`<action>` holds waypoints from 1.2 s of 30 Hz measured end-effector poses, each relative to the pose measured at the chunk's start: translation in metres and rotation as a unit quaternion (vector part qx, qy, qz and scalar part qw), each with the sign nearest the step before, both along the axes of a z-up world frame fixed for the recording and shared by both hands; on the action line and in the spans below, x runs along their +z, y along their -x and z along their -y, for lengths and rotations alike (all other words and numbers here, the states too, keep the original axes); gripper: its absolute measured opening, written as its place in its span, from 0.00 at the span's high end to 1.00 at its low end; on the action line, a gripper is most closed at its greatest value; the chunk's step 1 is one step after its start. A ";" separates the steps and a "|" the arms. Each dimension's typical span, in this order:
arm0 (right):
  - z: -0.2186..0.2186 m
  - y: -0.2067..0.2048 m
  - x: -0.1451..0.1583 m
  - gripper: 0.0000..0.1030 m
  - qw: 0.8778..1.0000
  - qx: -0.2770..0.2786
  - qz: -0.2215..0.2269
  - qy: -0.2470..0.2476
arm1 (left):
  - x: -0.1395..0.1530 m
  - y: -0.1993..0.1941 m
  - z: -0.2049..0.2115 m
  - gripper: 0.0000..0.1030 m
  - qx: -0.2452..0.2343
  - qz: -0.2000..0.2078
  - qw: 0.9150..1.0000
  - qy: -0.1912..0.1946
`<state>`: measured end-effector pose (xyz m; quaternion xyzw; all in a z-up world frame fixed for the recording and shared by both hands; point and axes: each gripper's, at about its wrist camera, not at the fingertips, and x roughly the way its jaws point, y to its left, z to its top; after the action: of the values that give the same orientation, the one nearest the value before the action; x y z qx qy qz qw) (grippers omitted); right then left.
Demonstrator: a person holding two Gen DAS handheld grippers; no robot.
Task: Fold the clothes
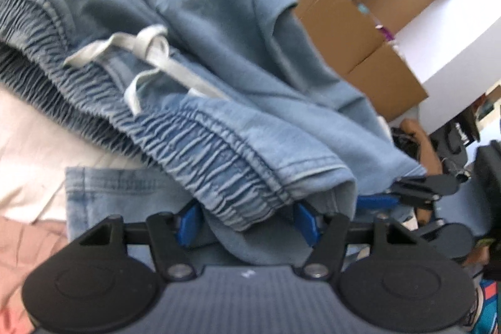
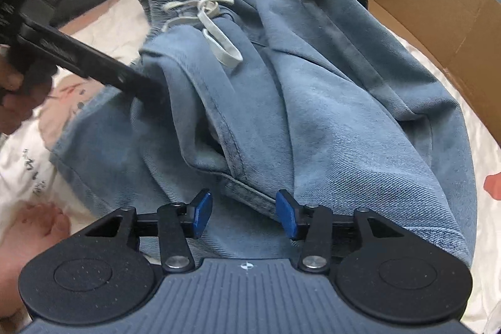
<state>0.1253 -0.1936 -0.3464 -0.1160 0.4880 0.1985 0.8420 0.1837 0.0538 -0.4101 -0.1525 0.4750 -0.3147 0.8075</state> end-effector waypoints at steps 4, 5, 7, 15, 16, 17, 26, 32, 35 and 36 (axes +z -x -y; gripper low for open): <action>-0.001 -0.002 -0.007 0.47 1.000 0.006 0.009 0.016 | 0.009 -0.003 -0.002 0.45 0.004 0.010 1.000 0.018; -0.002 -0.002 -0.009 0.46 1.000 0.010 0.014 0.022 | 0.012 -0.005 -0.002 0.47 0.005 0.014 1.000 0.023; -0.005 -0.002 -0.012 0.45 0.999 0.018 0.024 0.035 | 0.018 -0.008 -0.004 0.50 0.007 0.021 0.999 0.027; -0.005 -0.017 -0.025 0.49 0.996 0.025 0.051 0.068 | 0.029 -0.017 0.000 0.55 0.008 0.044 0.999 0.025; -0.004 -0.018 -0.024 0.54 0.996 0.024 0.051 0.064 | 0.031 -0.016 -0.001 0.55 0.008 0.048 0.999 0.024; -0.002 -0.019 -0.022 0.67 0.997 0.023 0.051 0.060 | 0.033 -0.017 -0.001 0.55 0.008 0.051 0.998 0.023; 0.022 -0.028 -0.003 0.76 0.998 -0.018 0.053 0.019 | 0.018 -0.012 -0.001 0.42 0.004 0.033 0.998 0.056; 0.027 -0.036 0.000 0.78 0.998 -0.037 0.048 0.006 | 0.004 -0.002 0.007 0.42 -0.014 0.044 0.998 0.037; 0.025 -0.040 -0.002 0.81 0.998 -0.039 0.048 0.002 | 0.001 -0.002 0.012 0.55 -0.025 0.058 0.998 0.014; 0.026 -0.041 -0.001 0.84 0.998 -0.041 0.047 -0.001 | 0.001 -0.001 0.013 0.60 -0.030 0.063 0.998 0.000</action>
<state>0.1660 -0.2193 -0.3475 -0.1041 0.4520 0.1584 0.8717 0.1851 0.0403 -0.4094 -0.1179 0.4279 -0.3480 0.8258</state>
